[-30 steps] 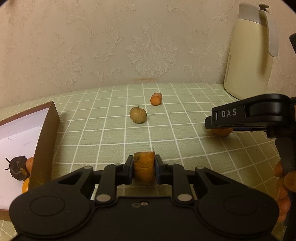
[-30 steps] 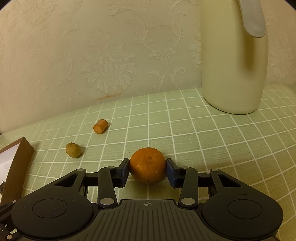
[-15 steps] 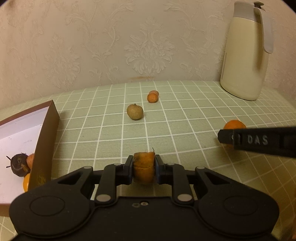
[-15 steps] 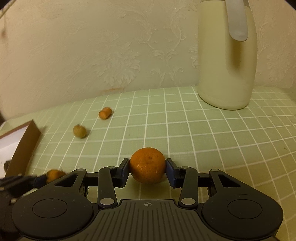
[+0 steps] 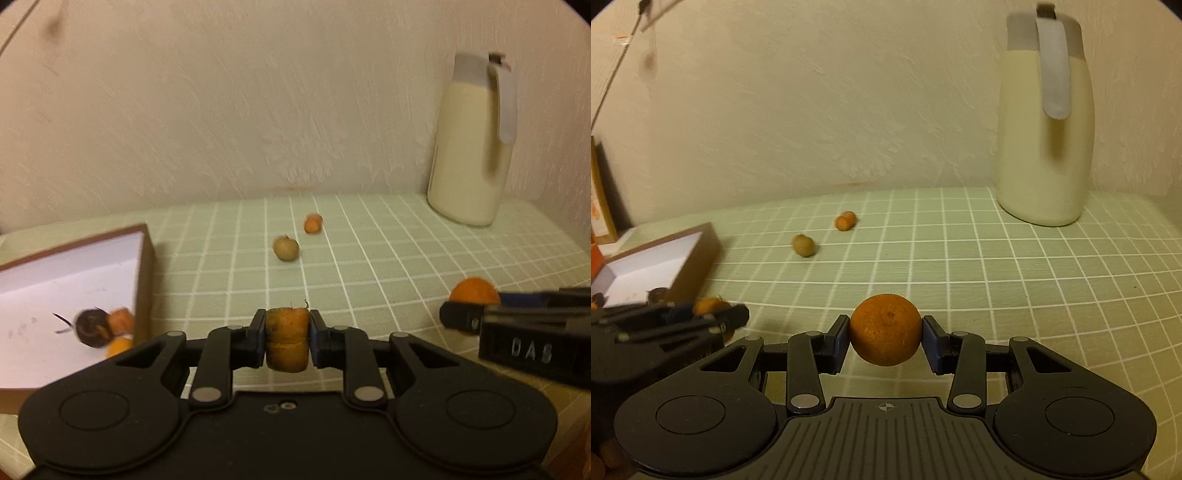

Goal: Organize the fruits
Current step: 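Carry the tan piece and the mandarin in both grippers over the white box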

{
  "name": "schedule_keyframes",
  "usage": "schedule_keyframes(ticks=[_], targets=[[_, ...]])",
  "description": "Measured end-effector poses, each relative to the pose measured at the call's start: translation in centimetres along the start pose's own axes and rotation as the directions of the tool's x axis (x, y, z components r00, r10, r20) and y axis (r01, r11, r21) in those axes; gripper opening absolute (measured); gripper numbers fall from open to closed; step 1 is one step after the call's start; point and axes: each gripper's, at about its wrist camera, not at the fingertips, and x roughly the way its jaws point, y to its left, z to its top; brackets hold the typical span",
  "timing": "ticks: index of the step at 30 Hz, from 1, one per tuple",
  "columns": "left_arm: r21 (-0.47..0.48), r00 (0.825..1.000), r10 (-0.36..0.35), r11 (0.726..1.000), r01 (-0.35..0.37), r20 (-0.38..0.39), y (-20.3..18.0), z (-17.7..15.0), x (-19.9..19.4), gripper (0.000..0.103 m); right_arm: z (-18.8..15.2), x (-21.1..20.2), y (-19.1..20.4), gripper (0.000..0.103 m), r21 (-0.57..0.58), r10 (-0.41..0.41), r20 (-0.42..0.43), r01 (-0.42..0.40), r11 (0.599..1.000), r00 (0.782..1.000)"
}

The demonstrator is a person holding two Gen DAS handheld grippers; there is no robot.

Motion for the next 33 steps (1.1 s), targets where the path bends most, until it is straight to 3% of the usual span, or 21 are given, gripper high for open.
schedule_keyframes(ticks=[17,33], targets=[[-0.105,0.993,0.094,0.991,-0.086,0.077,6.7,-0.1,-6.6,0.013,0.0,-3.0,8.4,0.042,-0.086,0.146,0.065,-0.140,0.986,0.987],[-0.231,0.961,0.265,0.943,-0.241,0.080,14.9,-1.5,-10.2,0.013,0.3,-2.2,15.1,0.042,-0.157,0.274,0.093,-0.257,0.953,0.957]])
